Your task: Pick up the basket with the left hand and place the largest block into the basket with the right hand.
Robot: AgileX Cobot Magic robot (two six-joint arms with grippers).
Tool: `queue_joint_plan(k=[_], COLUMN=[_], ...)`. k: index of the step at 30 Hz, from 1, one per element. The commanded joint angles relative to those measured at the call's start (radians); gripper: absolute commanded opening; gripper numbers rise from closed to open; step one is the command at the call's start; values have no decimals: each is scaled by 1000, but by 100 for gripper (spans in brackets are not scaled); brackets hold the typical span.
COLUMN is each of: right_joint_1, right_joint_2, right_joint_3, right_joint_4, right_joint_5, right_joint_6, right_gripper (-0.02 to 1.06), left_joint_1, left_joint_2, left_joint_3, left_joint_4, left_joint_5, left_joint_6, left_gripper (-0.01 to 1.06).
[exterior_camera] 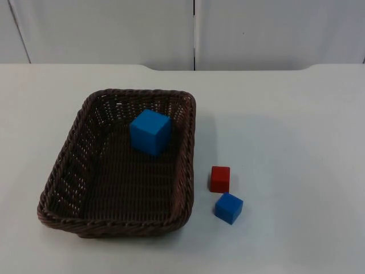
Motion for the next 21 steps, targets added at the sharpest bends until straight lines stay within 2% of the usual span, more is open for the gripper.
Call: queue_joint_plan(k=[1,3,5,8,12,16,21], right_joint_1=[4,4,4,4,4,4,4], right_joint_2=[-15,-31,-33,-37,-37,-37,-37], right_joint_3=[6,6,6,6,6,6,6], right_joint_4=[-5,-5,-5,-5,-5,-5,-23], right_joint_5=[9,13,13,15,16,19,49], right_joint_6=[3,3,3,3,3,3,8], right_gripper=[85,85,85,85,85,85,85], left_joint_1=[-2,-2,-2,-2,-2,-2,-2], left_joint_2=[-37,-91,-102,-178,-237,-342,-374], left_joint_3=[5,5,5,7,24,107,115], left_joint_4=[21,43,49,148,225,294,311], left_joint_5=[37,76,81,118,156,185,223], left_joint_6=[-25,-59,-64,-160,-227,-322,-341], left_gripper=[105,105,105,105,105,105,105])
